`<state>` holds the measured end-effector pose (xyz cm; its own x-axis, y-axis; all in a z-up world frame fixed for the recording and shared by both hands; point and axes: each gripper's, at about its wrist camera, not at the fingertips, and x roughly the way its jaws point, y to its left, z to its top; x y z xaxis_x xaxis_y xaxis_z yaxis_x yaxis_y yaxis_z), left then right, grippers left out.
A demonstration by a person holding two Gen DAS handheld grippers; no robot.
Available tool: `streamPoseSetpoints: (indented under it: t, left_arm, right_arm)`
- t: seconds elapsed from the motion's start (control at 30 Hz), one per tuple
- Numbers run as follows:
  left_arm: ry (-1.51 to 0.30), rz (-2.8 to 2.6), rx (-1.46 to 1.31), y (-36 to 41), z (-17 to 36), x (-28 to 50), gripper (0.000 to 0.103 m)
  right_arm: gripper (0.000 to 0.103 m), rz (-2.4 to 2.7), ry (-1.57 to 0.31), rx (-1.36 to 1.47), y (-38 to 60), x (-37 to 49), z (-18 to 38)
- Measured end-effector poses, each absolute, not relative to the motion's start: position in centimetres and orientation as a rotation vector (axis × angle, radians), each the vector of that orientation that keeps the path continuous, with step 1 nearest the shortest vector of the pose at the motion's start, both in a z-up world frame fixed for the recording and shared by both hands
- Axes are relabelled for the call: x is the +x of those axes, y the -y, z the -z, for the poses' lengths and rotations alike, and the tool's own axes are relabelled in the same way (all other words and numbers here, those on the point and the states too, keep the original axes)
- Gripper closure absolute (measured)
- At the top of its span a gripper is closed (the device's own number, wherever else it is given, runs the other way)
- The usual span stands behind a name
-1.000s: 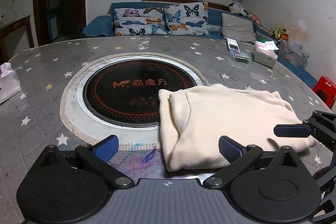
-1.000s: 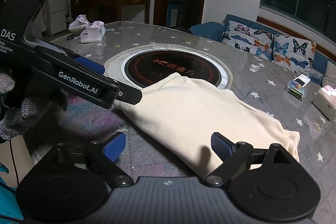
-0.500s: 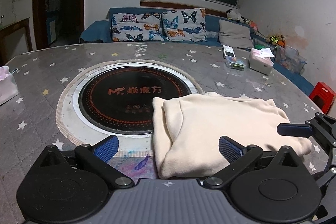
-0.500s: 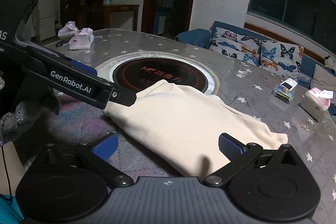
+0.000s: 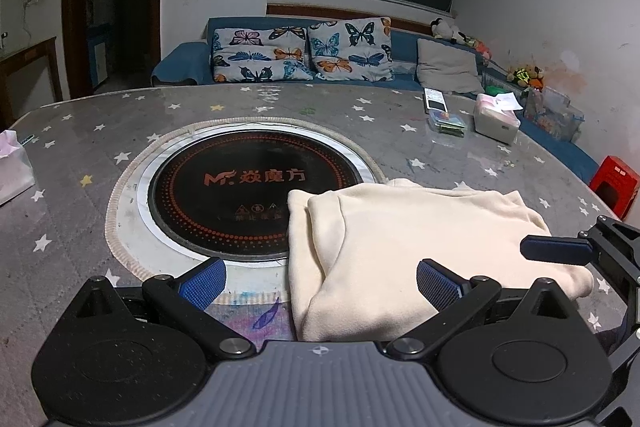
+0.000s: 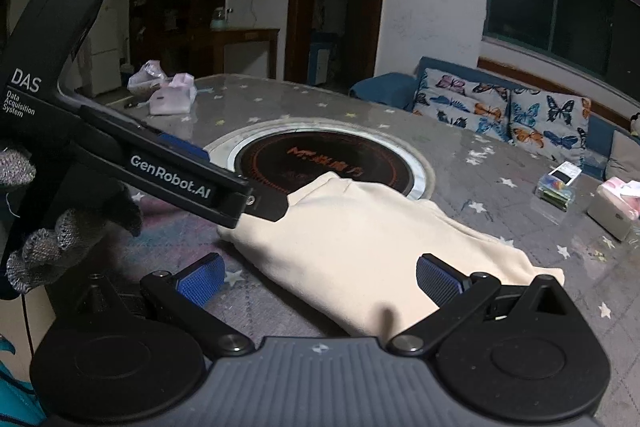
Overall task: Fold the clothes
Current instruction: 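Open both grippers and position them at the edge of the folded sweatshirt, then grasp the sweatshirt edge with the left gripper while the right gripper grasps it too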
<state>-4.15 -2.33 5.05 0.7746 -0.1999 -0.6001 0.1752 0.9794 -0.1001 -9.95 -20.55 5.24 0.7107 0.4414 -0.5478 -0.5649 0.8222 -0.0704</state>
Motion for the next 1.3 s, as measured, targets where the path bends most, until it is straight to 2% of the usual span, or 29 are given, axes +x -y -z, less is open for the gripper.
streamPoseSetpoints:
  t: [0.37,0.5,0.7,0.87,1.07,1.1,1.13,1.3]
  left_arm:
    - [-0.673,0.209,-0.022,2.5,-4.9,-3.5,0.0]
    - [-0.677,0.215,-0.014,2.4,-4.8,-3.4,0.0]
    - [-0.694,0.198,-0.024,1.6,-4.4,-3.1,0.0]
    - [-0.699,0.17,-0.057,0.1,-4.4,-2.7,0.002]
    - [-0.712,0.161,-0.111,-1.1,-4.4,-2.0,0.017]
    - [-0.716,0.161,-0.119,-1.3,-4.3,-1.9,0.02]
    - [-0.72,0.159,-0.125,-1.4,-4.3,-1.8,0.021]
    - [-0.745,0.164,-0.188,-2.3,-4.1,-1.3,0.021]
  right_arm:
    - [0.001,-0.587,-0.575,-0.268,19.7,-10.0,-5.4]
    - [0.005,-0.584,-0.581,-0.272,19.4,-9.9,-5.3]
    - [0.019,-0.602,-0.616,-0.259,19.4,-9.2,-5.2]
    - [0.027,-0.641,-0.625,-0.284,18.6,-9.0,-5.2]
    - [0.038,-0.705,-0.615,-0.369,16.5,-8.8,-5.0]
    - [0.042,-0.719,-0.615,-0.384,16.1,-8.7,-5.0]
    - [0.046,-0.73,-0.615,-0.399,15.7,-8.6,-4.9]
    - [0.05,-0.748,-0.595,-0.493,13.9,-8.5,-4.2]
